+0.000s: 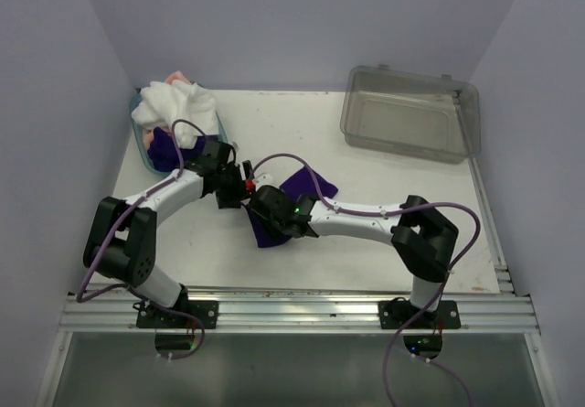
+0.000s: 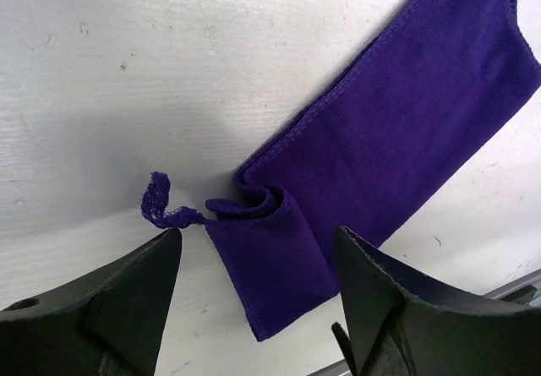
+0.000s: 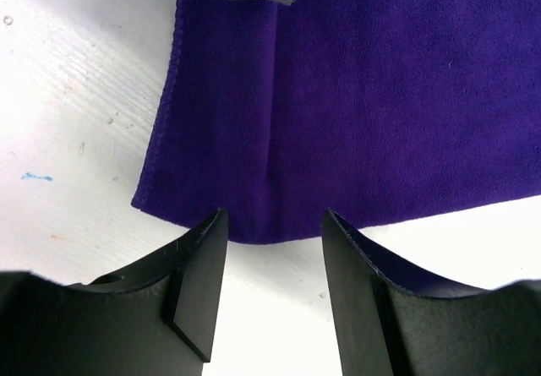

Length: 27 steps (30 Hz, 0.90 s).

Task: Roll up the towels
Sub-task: Fold the towel

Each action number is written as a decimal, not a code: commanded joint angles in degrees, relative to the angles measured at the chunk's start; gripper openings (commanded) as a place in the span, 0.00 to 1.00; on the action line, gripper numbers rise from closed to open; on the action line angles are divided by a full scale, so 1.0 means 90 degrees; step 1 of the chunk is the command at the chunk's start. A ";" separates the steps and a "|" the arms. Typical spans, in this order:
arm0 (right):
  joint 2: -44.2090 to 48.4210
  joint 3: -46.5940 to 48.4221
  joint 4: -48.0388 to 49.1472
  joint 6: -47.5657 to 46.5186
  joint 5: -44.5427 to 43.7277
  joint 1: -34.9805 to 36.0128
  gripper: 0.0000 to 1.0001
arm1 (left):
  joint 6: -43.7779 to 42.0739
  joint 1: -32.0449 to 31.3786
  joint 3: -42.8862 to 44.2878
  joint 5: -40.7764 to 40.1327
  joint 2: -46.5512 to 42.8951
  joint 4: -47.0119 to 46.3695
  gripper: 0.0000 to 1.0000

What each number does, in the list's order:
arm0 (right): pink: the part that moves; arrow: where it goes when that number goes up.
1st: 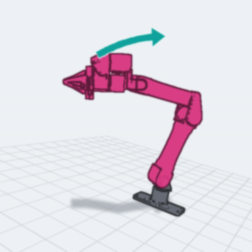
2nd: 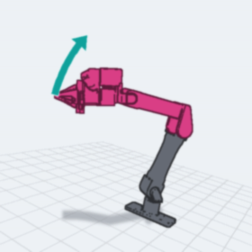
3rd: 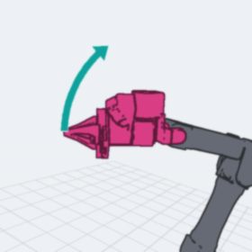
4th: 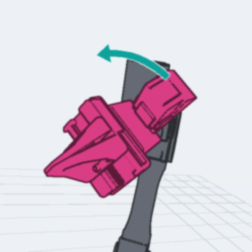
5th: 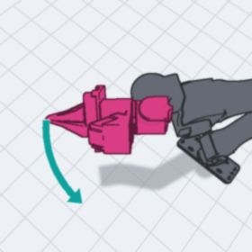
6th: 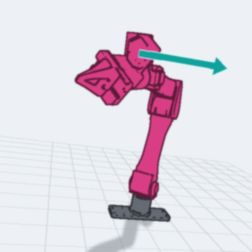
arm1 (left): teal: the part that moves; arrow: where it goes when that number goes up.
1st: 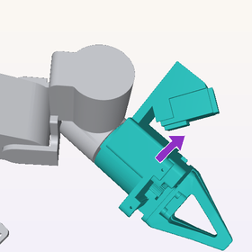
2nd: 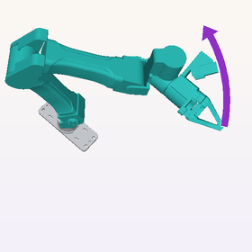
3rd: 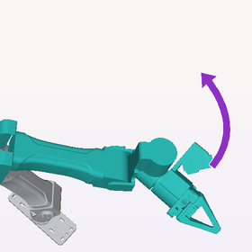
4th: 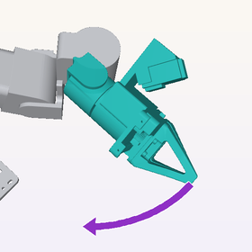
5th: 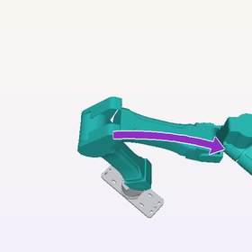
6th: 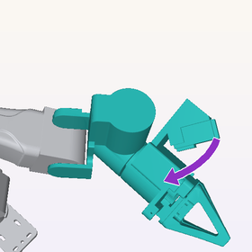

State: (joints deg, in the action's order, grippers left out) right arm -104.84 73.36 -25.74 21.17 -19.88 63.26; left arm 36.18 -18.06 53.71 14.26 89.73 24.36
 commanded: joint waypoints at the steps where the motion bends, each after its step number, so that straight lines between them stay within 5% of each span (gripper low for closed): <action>1: 0.0437 -0.0065 0.0086 0.0187 0.0060 -0.0008 0.52 | -0.0144 0.0015 -0.0001 -0.0129 -0.0146 0.0057 0.77; 7: 0.0808 -0.0601 0.0388 0.0977 0.0674 -0.0397 0.50 | -0.0114 0.0015 -0.0011 -0.0578 -0.0819 0.0564 0.77; 15: 0.0975 -0.0915 0.0545 0.1144 0.0998 -0.1568 0.42 | -0.0192 0.0015 -0.0508 -0.0549 -0.1444 0.0917 0.98; 27: -0.0332 -0.0096 0.0526 0.0598 0.1047 -0.2927 0.35 | -0.0319 -0.0034 -0.0168 -0.0042 -0.0928 0.0076 0.78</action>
State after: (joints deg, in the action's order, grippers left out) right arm -104.64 68.60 -21.91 28.77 -10.61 38.72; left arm 35.24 -18.13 49.56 12.29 79.15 28.27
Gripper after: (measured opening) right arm 0.357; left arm 0.784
